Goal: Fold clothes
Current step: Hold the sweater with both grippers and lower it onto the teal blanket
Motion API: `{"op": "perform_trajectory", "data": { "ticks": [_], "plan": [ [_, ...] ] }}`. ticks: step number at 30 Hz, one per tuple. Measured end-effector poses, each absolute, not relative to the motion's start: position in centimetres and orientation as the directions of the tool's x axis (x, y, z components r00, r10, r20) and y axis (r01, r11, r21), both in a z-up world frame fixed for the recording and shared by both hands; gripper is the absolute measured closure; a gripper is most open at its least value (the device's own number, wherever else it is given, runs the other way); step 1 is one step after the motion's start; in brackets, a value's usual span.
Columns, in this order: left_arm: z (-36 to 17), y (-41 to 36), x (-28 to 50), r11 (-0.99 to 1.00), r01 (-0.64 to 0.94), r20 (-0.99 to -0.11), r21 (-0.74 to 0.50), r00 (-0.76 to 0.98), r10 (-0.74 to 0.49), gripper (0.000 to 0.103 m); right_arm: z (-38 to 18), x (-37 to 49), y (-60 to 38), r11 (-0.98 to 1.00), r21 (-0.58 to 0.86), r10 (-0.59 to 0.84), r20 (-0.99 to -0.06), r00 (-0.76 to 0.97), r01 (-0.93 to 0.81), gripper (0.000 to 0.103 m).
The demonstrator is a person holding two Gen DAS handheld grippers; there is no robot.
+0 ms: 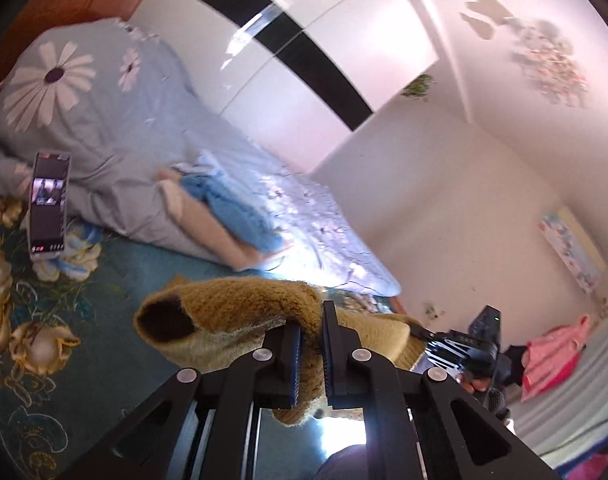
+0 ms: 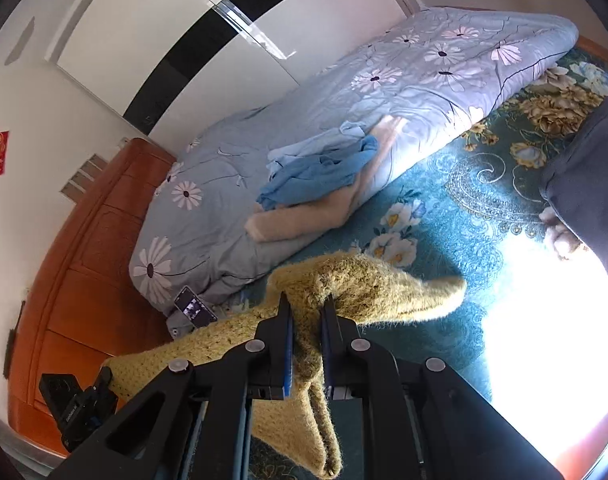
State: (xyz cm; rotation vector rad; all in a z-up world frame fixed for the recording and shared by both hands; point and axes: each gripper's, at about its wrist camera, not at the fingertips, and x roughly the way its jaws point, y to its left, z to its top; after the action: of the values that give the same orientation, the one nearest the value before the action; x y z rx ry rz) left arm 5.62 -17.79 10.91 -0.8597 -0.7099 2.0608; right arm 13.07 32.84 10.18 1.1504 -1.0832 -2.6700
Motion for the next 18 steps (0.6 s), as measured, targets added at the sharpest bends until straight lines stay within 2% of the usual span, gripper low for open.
{"op": "perform_trajectory", "data": {
  "ticks": [3,5,9,12,18],
  "plan": [
    [10.2,-16.7,3.9,-0.541,-0.453,-0.325,-0.709,-0.471,0.82,0.093,10.2,12.6,33.6,-0.757,0.611,-0.293,-0.636,-0.714,-0.234,0.091],
    [8.6,-15.1,2.0,-0.583,-0.419,-0.383,-0.696,-0.47,0.795,0.093,9.2,11.4,34.0,-0.759,0.597,-0.285,-0.663,-0.693,-0.259,0.091],
    [2.0,-12.0,-2.8,-0.626,-0.281,-0.5,-0.727,-0.407,0.764,0.093,4.6,8.1,35.2,-0.753,0.546,-0.266,-0.763,-0.589,-0.367,0.091],
    [-2.4,-9.9,-6.2,-0.688,-0.186,-0.596,-0.702,-0.376,0.71,0.093,0.9,6.3,36.5,-0.729,0.529,-0.267,-0.804,-0.531,-0.435,0.091],
    [-6.3,-5.9,-11.5,-0.77,-0.14,-0.699,-0.622,-0.345,0.627,0.093,-3.1,2.8,39.4,-0.7,0.502,-0.25,-0.839,-0.483,-0.508,0.091]
  ]
}}
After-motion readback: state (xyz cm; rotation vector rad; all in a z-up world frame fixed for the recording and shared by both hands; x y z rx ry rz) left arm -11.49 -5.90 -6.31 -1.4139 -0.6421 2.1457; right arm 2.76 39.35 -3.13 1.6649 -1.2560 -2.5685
